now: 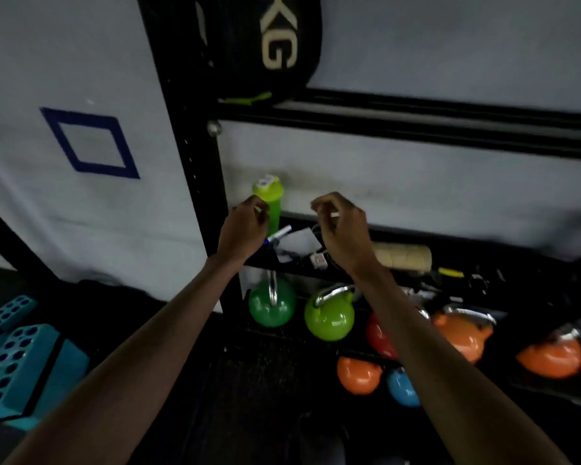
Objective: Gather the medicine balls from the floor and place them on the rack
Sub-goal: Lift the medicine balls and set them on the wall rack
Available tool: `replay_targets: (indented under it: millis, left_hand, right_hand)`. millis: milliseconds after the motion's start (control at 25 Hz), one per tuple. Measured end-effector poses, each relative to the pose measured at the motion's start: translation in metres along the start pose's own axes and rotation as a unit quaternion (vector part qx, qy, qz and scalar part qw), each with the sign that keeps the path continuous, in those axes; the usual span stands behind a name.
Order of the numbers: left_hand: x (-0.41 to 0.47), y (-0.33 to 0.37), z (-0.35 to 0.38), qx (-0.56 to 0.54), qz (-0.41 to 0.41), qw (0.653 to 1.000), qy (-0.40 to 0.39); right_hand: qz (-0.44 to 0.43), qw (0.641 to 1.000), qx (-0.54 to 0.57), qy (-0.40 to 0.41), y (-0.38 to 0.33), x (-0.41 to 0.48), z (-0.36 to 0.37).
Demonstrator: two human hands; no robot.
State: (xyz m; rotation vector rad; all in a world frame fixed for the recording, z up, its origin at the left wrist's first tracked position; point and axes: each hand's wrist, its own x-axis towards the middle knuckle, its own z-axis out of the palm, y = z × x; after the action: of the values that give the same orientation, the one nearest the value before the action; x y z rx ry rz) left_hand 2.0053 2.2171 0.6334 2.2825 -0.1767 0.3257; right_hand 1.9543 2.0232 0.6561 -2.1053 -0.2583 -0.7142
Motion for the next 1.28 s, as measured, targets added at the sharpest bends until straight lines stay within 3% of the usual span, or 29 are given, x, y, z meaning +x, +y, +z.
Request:
replay_targets:
  millis: [280, 520, 640, 800, 1000, 1280]
  left_hand:
    - [-0.133, -0.074, 0.079, 0.071, 0.005, 0.978, -0.195]
    - [-0.237, -0.106, 0.146, 0.088, -0.093, 0.920, -0.370]
    - [-0.286, -0.130, 0.192, 0.083, -0.141, 0.894, -0.417]
    - [-0.337, -0.198, 0.268, 0.075, -0.202, 0.882, -0.420]
    - [-0.398, -0.307, 0.386, 0.060, -0.290, 0.884, -0.360]
    - [-0.445, -0.468, 0.527, -0.005, -0.420, 0.861, -0.288]
  right_hand:
    - [0.213, 0.964, -0.114, -0.110, 0.057, -0.186, 0.016]
    - [0.388, 0.892, -0.135, -0.188, 0.101, -0.321, -0.004]
    - [0.439, 0.859, -0.135, -0.226, 0.139, -0.374, -0.002]
    - [0.474, 0.819, -0.160, -0.282, 0.215, -0.440, 0.014]
    - [0.492, 0.800, -0.145, -0.311, 0.363, -0.529, 0.070]
    - [0.482, 0.817, -0.130, -0.287, 0.554, -0.608, 0.168]
